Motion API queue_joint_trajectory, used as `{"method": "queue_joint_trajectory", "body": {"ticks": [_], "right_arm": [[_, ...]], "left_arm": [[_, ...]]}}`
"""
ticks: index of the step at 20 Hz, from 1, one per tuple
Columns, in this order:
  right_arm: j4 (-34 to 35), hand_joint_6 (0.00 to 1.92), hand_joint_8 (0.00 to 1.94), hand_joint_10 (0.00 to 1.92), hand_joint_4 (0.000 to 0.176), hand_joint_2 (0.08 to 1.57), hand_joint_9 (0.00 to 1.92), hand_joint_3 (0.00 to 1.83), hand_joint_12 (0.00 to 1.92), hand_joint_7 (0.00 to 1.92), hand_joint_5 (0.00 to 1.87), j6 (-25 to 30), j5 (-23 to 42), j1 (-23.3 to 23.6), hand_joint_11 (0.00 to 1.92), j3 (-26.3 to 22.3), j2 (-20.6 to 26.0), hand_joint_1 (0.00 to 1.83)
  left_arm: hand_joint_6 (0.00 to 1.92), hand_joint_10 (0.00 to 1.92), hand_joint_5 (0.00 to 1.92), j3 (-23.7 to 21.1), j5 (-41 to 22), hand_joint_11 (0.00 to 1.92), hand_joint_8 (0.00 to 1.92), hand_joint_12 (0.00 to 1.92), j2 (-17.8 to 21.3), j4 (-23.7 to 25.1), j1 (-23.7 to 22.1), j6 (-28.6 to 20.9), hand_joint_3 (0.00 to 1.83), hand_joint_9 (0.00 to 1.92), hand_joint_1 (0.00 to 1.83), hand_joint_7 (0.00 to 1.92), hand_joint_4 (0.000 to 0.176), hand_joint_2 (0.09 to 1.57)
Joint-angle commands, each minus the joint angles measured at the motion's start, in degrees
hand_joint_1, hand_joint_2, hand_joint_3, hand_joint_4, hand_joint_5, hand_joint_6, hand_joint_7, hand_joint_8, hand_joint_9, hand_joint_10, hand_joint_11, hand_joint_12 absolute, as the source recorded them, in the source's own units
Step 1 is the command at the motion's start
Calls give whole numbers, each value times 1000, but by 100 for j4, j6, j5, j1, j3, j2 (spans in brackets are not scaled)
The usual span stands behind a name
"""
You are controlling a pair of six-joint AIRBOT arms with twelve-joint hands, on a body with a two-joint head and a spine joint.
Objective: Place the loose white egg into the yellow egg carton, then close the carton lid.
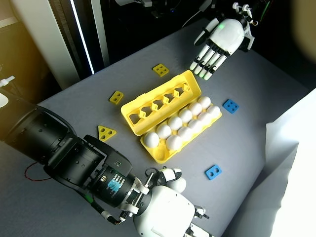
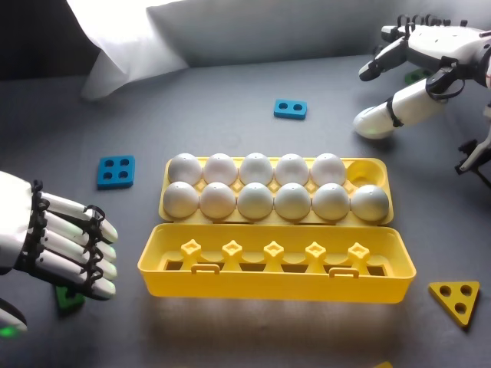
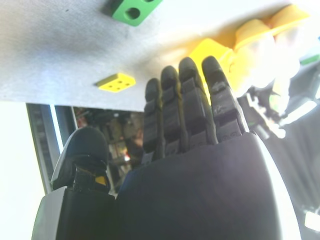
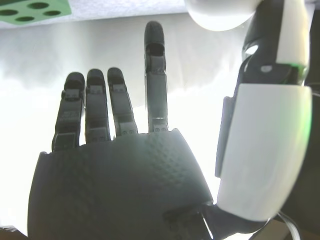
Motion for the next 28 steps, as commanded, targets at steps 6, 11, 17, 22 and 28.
{"method": "queue_joint_trajectory", "body": {"ticks": [6, 11, 17, 22, 28], "right_arm": [[-21, 2, 1, 0, 152, 750, 0, 0, 0, 3, 635, 116, 437, -52, 0, 61, 67, 787], [-21, 11, 5, 0, 151, 745, 0, 0, 0, 12, 658, 171, 217, -56, 0, 56, 101, 778], [-21, 9, 8, 0, 153, 746, 0, 0, 0, 32, 667, 201, 172, -76, 0, -7, 175, 781], [-21, 4, 4, 0, 146, 754, 0, 1, 0, 28, 661, 202, 174, -79, 0, -68, 157, 771], [-22, 9, 7, 0, 141, 750, 0, 0, 0, 40, 679, 202, 186, 12, 0, -69, 93, 762]], "left_arm": [[6, 3, 260, 38, -254, 0, 5, 333, 42, -358, 26, -20, 0, 215, 0, 267, 0, 1447], [3, 3, 221, 15, -248, 0, 3, 230, 48, -358, 32, -20, 0, 175, 0, 220, 0, 1449], [1, 2, 301, 28, -239, 0, 1, 388, 42, -358, 31, -20, 0, 249, 0, 320, 0, 1452], [3, 2, 241, 53, -224, 0, 3, 257, 18, -356, 27, -41, 0, 198, 0, 245, 0, 1445], [1, 2, 253, 57, -202, 0, 3, 316, 13, -356, 26, -42, 3, 220, 0, 266, 0, 1451]]}}
